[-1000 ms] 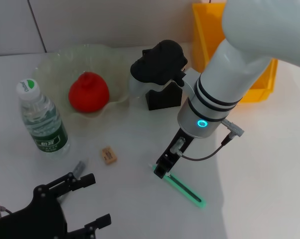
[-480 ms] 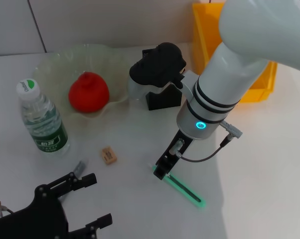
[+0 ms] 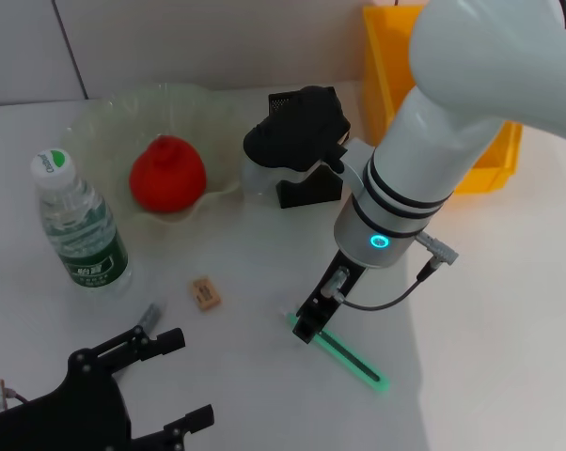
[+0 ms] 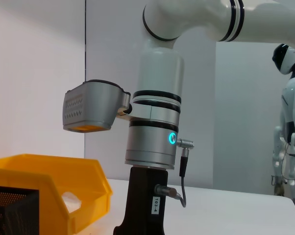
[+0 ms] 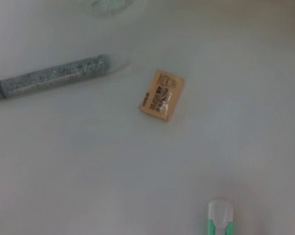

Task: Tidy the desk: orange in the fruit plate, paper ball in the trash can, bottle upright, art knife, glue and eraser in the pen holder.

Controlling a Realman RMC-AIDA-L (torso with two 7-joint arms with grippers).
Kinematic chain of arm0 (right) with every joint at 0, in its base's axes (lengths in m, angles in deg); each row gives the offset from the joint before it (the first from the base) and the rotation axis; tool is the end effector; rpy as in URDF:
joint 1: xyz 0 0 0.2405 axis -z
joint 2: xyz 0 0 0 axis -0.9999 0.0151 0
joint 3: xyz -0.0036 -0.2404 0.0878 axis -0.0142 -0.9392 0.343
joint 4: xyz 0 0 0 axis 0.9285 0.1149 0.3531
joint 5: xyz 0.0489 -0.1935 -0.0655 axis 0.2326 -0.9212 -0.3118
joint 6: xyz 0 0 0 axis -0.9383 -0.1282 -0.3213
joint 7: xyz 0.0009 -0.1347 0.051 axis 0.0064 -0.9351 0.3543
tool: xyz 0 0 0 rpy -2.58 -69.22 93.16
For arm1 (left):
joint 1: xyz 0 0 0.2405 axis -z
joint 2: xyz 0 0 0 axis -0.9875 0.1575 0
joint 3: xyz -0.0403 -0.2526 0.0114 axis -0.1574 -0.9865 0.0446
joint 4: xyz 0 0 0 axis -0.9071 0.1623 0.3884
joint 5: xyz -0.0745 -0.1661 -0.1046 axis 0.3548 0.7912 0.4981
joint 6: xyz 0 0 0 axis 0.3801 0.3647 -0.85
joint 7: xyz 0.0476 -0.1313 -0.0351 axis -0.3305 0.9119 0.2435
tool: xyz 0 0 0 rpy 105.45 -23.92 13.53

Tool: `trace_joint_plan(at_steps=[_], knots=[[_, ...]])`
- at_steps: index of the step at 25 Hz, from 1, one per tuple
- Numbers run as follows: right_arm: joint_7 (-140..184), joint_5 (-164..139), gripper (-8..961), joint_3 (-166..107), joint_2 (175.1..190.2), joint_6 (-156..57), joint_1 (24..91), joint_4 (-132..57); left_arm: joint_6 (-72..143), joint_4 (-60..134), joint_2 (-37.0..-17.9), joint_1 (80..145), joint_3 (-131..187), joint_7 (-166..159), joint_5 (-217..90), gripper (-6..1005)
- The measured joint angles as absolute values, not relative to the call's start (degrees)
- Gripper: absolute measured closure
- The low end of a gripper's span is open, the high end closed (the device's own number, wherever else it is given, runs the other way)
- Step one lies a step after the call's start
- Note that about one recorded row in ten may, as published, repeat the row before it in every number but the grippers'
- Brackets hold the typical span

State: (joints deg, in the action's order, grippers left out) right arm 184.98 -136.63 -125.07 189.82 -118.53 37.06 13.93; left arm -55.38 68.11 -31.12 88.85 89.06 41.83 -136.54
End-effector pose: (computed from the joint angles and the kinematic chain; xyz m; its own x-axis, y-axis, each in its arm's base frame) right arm 0.1305 0.3508 -0.1043 0.6580 -0.6595 0.3635 -0.5526 -0.7508 -0.3618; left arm -0.2921 0.2024 -0.0279 0.7340 0.0326 0.6783 0.2324 -0.9506 -0.2058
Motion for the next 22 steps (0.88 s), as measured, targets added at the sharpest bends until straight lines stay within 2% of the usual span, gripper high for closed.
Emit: trace_joint_plan(at_steps=[15, 20, 22], knots=[[185.2, -136.6, 537, -125.5, 189.82, -119.0, 36.9, 14.2, -55.4, 68.1, -31.12, 89.0, 89.2, 41.8, -136.5, 225], [185.2, -136.6, 674, -125.5, 189.82, -119.1, 36.8, 14.1, -55.5, 68.1, -31.12, 89.0, 89.2, 41.8, -136.5, 225], [185.2, -136.6, 671, -125.6, 189.82, -119.2, 36.7, 14.0, -55.5, 68.1, -31.12, 89.0, 89.3, 41.8, -136.5, 225]])
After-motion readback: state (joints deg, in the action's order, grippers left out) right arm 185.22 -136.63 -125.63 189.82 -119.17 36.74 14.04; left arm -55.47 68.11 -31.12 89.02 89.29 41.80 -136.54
